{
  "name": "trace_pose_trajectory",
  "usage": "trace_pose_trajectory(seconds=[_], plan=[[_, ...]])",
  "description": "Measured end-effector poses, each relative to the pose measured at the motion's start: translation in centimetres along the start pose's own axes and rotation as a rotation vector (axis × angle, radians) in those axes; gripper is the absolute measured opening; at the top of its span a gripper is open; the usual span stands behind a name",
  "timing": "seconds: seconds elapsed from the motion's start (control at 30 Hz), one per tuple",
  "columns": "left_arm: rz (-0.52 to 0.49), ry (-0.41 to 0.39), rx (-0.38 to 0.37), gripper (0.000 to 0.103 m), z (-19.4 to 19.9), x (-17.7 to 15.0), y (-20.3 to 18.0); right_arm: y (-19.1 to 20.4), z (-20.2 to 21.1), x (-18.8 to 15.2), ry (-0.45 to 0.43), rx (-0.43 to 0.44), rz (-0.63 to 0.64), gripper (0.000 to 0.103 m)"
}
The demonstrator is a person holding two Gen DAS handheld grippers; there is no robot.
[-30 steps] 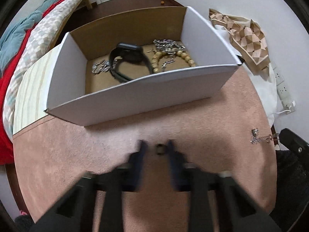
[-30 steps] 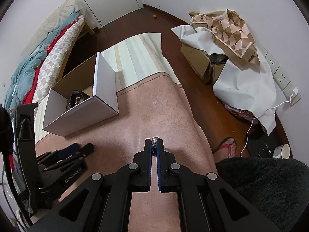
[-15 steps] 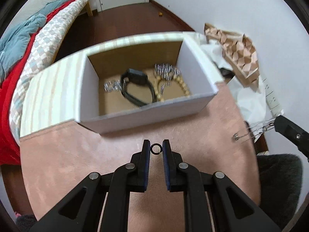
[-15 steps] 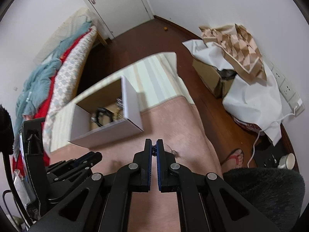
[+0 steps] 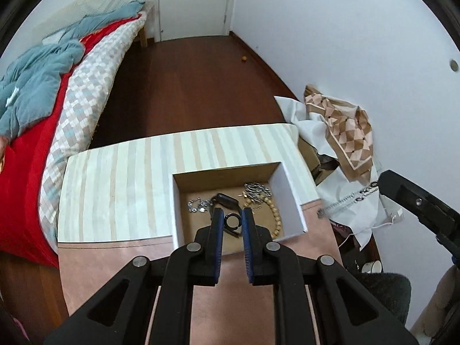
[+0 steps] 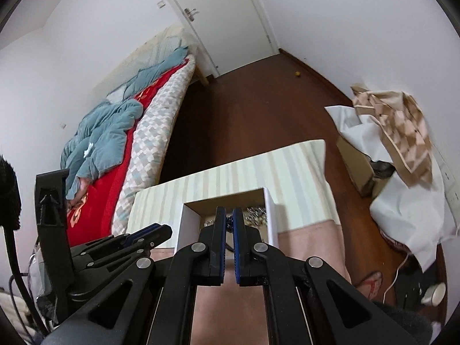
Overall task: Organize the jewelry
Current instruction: 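Carry the ring and necklace into the white box and open both grippers, then withdraw both tools from the box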
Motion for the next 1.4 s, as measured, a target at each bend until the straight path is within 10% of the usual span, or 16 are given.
trace_pose_trajectory(seconds=[0.53, 1.07, 1.2, 1.3, 1.4], plan=[[0.080, 0.233, 0.048, 0.011, -8.8, 0.6, 4.3, -1.0, -12.8, -1.2, 0.268, -0.013, 0.025, 0.005], [0.099, 0.197, 0.106, 0.018, -8.1, 2.2, 5.2, -0.8, -13.7, -1.8, 0.380, -0.087, 0.073, 0.007], [0.100, 0.123, 0.131, 0.023, -5.8, 2.7, 5.6, -0.7, -12.6, -1.7, 0.376, -0.128, 0.097, 0.050], [0.106, 0.083, 0.158, 0.029, -4.2, 2.5, 6.2, -0.6, -11.5, -1.7, 0.373, -0.158, 0.114, 0.064], [0.125, 0.032, 0.177, 0.073, -2.9, 2.0, 6.8, -0.5, -10.8, -2.0, 0.374, -0.219, 0.151, 0.086]])
Point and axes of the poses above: each gripper's, at about its wrist camera, not at the fingertips, and z roughly against the way its jaws point, y to its left, x to its top, the point moved 5 cm from there along -z, roughly the way its jaws point, and after that the axes turned 11 degrees about z, right-handed, at the moved point
